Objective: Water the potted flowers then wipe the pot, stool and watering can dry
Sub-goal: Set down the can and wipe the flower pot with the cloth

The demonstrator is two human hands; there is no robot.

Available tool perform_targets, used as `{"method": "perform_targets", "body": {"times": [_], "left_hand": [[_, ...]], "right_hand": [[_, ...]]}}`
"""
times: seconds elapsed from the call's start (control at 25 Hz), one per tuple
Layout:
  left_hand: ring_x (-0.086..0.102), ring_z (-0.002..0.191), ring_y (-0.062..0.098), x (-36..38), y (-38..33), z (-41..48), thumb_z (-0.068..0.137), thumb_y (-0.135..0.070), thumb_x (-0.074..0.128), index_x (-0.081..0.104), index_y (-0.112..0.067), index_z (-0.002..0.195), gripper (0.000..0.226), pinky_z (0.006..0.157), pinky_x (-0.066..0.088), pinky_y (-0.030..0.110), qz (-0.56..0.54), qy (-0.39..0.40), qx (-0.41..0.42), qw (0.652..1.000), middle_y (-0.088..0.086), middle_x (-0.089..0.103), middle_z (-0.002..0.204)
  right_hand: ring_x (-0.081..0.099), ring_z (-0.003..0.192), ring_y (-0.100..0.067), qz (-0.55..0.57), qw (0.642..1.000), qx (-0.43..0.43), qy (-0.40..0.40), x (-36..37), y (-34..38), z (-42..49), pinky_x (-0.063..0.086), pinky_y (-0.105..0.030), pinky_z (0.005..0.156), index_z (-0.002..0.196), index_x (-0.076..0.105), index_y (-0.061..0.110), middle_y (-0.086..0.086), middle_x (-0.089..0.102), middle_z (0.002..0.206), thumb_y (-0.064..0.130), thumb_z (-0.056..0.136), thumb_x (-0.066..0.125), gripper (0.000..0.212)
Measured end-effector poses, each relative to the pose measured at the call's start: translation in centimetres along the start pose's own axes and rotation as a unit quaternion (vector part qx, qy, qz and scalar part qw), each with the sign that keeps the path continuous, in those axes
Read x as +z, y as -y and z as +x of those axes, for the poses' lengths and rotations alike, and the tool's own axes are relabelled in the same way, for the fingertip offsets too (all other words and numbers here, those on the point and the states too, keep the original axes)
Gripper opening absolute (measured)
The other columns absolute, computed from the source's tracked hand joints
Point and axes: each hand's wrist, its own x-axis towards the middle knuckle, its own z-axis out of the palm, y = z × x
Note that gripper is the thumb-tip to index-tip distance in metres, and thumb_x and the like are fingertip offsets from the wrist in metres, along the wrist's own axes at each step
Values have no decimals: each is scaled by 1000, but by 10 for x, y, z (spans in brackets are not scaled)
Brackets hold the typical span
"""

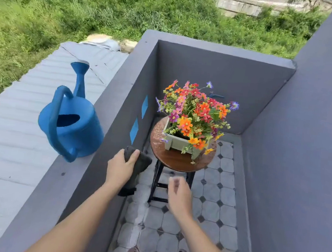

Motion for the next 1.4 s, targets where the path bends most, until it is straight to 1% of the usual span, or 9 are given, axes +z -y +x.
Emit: {"method": "perform_targets", "body": {"times": [0.16,0.28,0.44,0.6,0.76,0.96,1.12,1.28,1.4], "left_hand": [[63,95,29,35,-11,50,87,-46,57,61,-15,96,32,87,53,44,-184,34,-115,976,8,66,100],[67,79,23,57,-22,80,89,-20,63,61,-6,110,25,65,58,32,-330,66,-143,931,11,68,95],[67,57,13,82,-29,106,90,-16,62,64,-10,92,7,50,56,26,-339,100,-109,929,6,69,79],[63,54,10,98,-26,116,95,-29,50,59,-15,73,27,54,55,24,-358,140,-81,920,-7,67,55],[65,50,8,101,-25,114,98,-24,42,72,-16,57,51,50,55,22,-439,180,-80,877,-5,68,55],[60,52,10,102,-34,120,97,-18,44,66,-17,53,49,51,54,20,-479,146,-81,862,-6,62,52],[64,86,11,110,-39,125,93,-27,51,70,-21,90,21,75,57,27,-460,103,-30,881,-6,70,88],[66,95,3,123,-45,123,96,-44,39,63,-26,113,33,76,58,27,-450,114,-22,885,-7,68,108],[47,129,10,135,-35,126,87,-57,39,37,-29,141,60,108,38,40,-352,62,25,934,-5,51,139]], "right_hand": [[55,79,-22,82,982,119,-119,-27,-31,37,35,-32,63,94,52,18,-2,57,82,33,100,33,25],[54,89,-22,154,961,159,-167,-51,-28,87,36,-31,70,111,53,14,-3,58,95,38,100,34,33],[47,107,-18,206,966,129,-86,-72,-2,135,34,-30,86,137,40,20,-3,52,129,49,97,34,50],[22,144,-22,231,965,117,30,-76,6,158,25,-33,109,152,14,15,-3,19,159,38,101,29,59],[15,147,-26,265,950,154,55,-65,2,180,28,-31,107,153,6,12,-5,1,163,11,102,33,58],[35,130,-20,133,978,129,100,-72,6,198,34,-28,94,146,36,10,5,35,136,25,96,41,52],[39,133,-28,189,965,102,150,-85,34,207,41,-44,97,130,51,22,-2,41,147,53,82,57,58],[37,136,-34,166,967,129,144,-95,39,216,40,-55,104,141,38,20,-9,32,154,52,91,43,59],[40,134,-38,167,959,173,149,-97,49,230,46,-54,98,142,38,18,-8,34,152,55,94,35,60]]}}
